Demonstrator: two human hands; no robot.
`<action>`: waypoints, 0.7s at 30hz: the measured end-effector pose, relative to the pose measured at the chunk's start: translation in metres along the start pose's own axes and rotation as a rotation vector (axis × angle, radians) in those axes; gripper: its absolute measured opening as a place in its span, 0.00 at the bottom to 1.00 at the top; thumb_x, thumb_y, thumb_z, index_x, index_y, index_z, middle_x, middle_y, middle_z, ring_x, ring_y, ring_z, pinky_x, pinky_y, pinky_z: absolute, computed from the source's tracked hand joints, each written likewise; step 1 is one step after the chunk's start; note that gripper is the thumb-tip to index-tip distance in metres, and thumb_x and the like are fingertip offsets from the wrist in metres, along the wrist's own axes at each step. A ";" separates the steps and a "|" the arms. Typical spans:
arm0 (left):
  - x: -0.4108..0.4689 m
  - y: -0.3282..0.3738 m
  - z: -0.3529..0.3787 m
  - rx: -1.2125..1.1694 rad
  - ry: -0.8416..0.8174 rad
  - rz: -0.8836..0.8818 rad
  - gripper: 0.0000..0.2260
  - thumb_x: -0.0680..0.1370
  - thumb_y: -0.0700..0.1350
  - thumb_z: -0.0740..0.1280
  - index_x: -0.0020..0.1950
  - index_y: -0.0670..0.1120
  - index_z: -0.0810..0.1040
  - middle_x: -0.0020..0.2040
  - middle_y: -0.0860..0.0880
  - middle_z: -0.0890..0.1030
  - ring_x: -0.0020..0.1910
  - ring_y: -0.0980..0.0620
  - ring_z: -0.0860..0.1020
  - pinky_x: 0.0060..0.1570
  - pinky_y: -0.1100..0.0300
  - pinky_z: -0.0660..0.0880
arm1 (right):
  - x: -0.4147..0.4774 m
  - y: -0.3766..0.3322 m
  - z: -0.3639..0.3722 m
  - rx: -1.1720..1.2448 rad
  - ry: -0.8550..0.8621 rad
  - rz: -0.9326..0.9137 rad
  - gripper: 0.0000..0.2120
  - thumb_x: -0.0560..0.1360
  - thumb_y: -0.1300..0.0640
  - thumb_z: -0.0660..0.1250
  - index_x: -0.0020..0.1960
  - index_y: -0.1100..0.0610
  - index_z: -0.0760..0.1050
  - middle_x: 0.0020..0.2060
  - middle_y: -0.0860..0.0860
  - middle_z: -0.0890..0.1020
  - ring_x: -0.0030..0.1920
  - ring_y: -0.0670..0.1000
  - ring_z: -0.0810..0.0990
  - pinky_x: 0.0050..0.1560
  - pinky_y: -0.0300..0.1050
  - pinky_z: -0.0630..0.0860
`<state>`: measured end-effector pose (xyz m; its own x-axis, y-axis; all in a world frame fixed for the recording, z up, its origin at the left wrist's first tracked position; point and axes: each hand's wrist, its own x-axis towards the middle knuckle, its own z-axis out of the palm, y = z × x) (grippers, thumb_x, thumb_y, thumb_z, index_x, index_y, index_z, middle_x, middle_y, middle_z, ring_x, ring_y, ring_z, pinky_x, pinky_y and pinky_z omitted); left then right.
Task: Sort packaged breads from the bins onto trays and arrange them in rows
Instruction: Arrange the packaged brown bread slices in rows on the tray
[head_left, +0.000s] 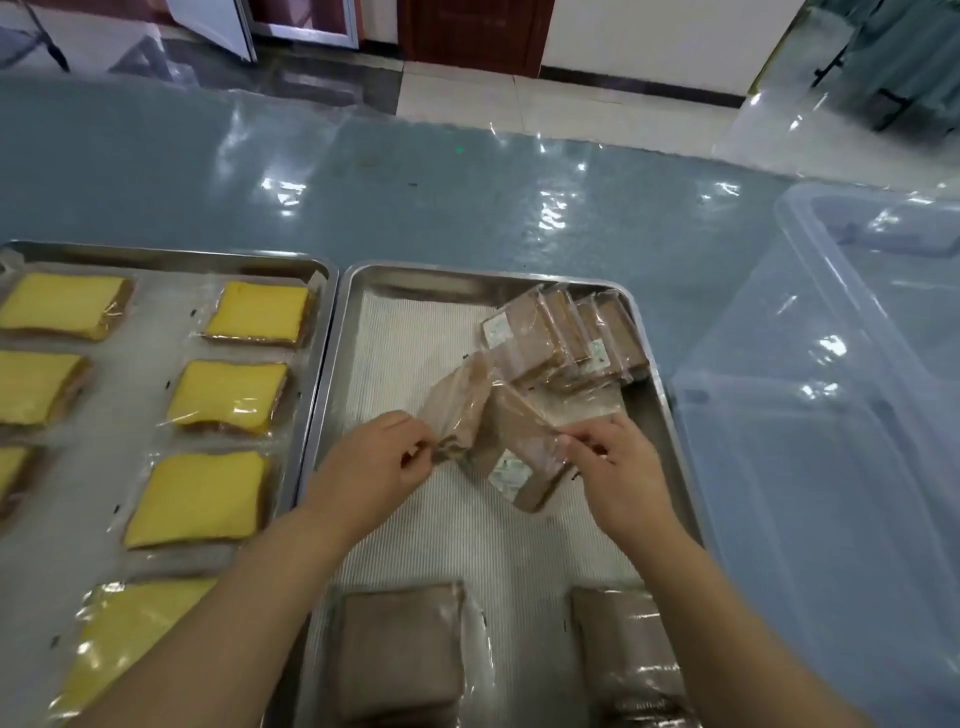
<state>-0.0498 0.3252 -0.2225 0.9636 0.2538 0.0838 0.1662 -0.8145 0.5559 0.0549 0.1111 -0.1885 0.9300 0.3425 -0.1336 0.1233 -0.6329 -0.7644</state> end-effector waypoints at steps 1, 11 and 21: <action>-0.012 -0.003 -0.001 -0.018 -0.008 -0.010 0.04 0.75 0.43 0.69 0.48 0.48 0.82 0.42 0.57 0.77 0.39 0.58 0.75 0.37 0.69 0.69 | -0.008 0.007 -0.001 0.036 0.013 0.017 0.06 0.77 0.60 0.65 0.46 0.51 0.79 0.46 0.46 0.75 0.45 0.43 0.75 0.42 0.32 0.67; -0.049 0.002 -0.006 0.138 -0.206 -0.112 0.08 0.76 0.47 0.64 0.52 0.50 0.80 0.51 0.54 0.76 0.46 0.52 0.76 0.42 0.57 0.73 | -0.030 0.032 -0.013 0.111 0.105 0.131 0.07 0.78 0.62 0.64 0.46 0.53 0.78 0.39 0.49 0.79 0.37 0.44 0.76 0.32 0.30 0.69; -0.027 0.037 0.017 0.280 -0.330 -0.305 0.40 0.67 0.72 0.61 0.72 0.50 0.60 0.67 0.46 0.65 0.65 0.42 0.62 0.60 0.47 0.69 | -0.024 0.030 -0.036 -0.212 0.069 -0.108 0.14 0.70 0.69 0.64 0.46 0.51 0.78 0.45 0.46 0.79 0.45 0.49 0.77 0.42 0.36 0.72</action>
<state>-0.0661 0.2790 -0.2181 0.8701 0.3599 -0.3366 0.4551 -0.8489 0.2689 0.0487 0.0589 -0.1854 0.9281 0.3723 -0.0096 0.2861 -0.7292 -0.6216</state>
